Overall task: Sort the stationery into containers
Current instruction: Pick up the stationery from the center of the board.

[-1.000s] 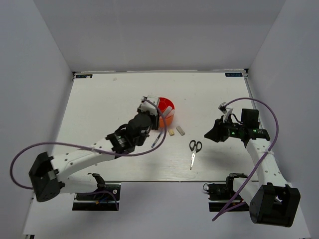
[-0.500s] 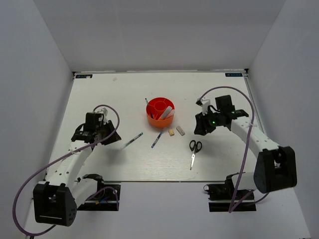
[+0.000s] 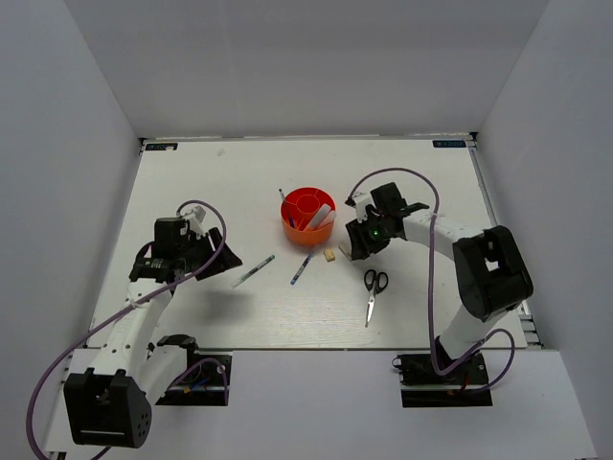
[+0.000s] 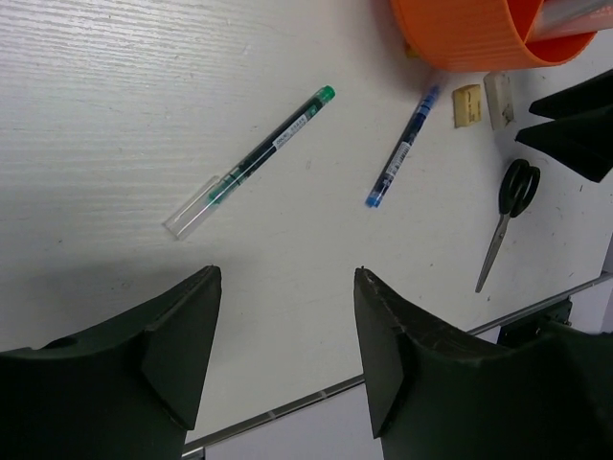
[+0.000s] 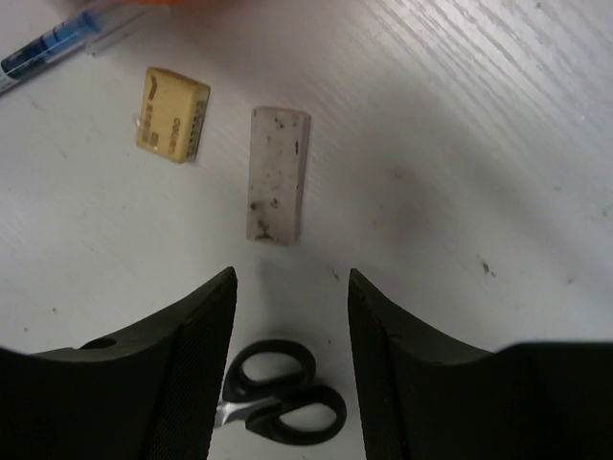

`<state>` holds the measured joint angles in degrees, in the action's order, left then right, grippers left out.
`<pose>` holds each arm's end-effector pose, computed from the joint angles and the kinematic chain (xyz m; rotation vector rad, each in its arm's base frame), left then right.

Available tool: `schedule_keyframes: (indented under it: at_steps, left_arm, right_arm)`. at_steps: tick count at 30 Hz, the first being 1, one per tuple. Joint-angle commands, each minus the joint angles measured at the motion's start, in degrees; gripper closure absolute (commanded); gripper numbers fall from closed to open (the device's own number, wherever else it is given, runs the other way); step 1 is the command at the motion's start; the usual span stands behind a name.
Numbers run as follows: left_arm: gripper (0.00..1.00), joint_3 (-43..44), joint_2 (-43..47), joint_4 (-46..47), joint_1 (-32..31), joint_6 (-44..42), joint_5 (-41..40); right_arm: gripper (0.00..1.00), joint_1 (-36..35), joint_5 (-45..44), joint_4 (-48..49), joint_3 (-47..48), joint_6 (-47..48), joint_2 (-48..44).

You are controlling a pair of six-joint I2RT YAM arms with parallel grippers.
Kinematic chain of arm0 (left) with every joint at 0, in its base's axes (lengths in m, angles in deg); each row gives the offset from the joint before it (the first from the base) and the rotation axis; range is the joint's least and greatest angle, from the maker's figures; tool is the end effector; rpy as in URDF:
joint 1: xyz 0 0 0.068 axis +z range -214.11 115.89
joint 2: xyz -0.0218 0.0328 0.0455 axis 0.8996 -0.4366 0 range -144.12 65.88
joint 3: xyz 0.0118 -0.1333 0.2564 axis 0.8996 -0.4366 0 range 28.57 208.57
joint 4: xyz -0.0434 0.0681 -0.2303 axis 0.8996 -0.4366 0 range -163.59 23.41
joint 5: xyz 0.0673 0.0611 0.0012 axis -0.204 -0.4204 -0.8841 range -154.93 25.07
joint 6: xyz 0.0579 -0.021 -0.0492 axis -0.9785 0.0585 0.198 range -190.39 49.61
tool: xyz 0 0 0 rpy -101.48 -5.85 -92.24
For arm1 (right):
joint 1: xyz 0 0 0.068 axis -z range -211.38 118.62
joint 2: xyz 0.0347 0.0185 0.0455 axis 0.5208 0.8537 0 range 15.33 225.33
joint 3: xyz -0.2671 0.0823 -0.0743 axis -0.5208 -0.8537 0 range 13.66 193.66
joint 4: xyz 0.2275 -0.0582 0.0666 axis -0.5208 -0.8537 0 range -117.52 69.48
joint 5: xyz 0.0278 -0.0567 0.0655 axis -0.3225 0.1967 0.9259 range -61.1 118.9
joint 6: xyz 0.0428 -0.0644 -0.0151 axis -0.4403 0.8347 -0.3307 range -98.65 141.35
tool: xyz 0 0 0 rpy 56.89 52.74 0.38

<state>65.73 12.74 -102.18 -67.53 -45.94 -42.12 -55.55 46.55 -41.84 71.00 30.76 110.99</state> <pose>0.1685 -0.0363 0.2269 -0.2829 2.4870 -0.6984 0.2951 0.1547 0.1803 -0.8602 2.4701 0.4934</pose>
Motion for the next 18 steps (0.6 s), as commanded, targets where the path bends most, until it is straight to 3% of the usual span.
schedule_keyframes:
  at_steps: [1, 13, 18]
  left_arm:
    - [0.32, -0.3, 1.0, -0.2, 0.5, -1.0, 1.4]
    - [0.32, -0.6, 1.6, -0.2, 0.5, -1.2, 1.6]
    - [0.32, -0.5, 1.9, 0.0, 0.6, -1.3, 1.9]
  right_arm:
    - [0.46, -2.1, -3.0, 6.7, 2.8, -2.3, 2.2]
    - [0.46, -8.2, -10.8, 16.2, -1.6, -1.7, 4.5]
    - [0.51, -9.2, -13.7, 18.2, -6.1, -0.7, 3.8]
